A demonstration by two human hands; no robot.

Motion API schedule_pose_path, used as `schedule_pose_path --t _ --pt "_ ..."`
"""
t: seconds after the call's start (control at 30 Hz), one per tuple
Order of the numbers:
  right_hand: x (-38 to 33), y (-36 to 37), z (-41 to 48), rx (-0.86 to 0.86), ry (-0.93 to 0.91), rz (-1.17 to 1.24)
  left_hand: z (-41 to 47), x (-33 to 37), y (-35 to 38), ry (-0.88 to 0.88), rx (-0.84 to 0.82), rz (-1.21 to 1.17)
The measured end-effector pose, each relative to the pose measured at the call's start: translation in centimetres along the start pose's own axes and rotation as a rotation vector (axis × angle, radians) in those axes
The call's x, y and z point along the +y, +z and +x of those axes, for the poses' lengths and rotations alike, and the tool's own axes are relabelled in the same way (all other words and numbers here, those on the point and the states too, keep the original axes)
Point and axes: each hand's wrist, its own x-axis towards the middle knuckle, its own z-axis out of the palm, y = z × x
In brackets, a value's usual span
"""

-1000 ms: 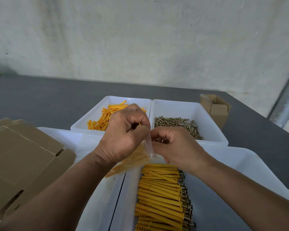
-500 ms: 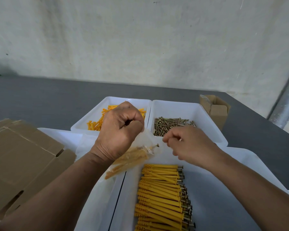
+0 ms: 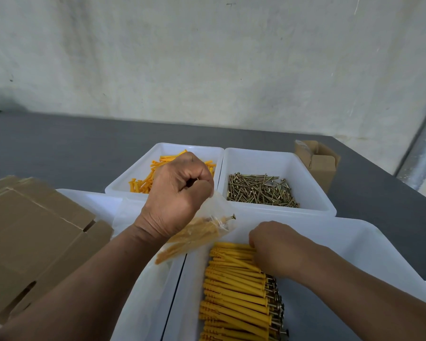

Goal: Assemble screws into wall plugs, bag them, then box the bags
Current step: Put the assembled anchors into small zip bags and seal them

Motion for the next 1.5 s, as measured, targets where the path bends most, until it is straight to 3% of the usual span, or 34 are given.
schedule_pose_path --t 0.3,0.83,1.27,1.5 --pt "0.0 -0.5 -0.3 -0.081 -0.052 0.139 0.1 -0.1 0.0 0.014 -0.007 0.013" --pt "-0.1 -0.9 -0.4 -0.202 -0.068 0.115 0.0 0.0 -0.1 0.000 -0.016 -0.001" --pt "-0.2 -0.7 -0.3 -0.200 -0.036 0.086 0.0 -0.1 0.0 0.013 -0.006 0.017" --pt "0.6 -2.3 -0.8 -0.087 -0.056 0.210 0.1 0.0 0.0 0.013 -0.003 0.017"
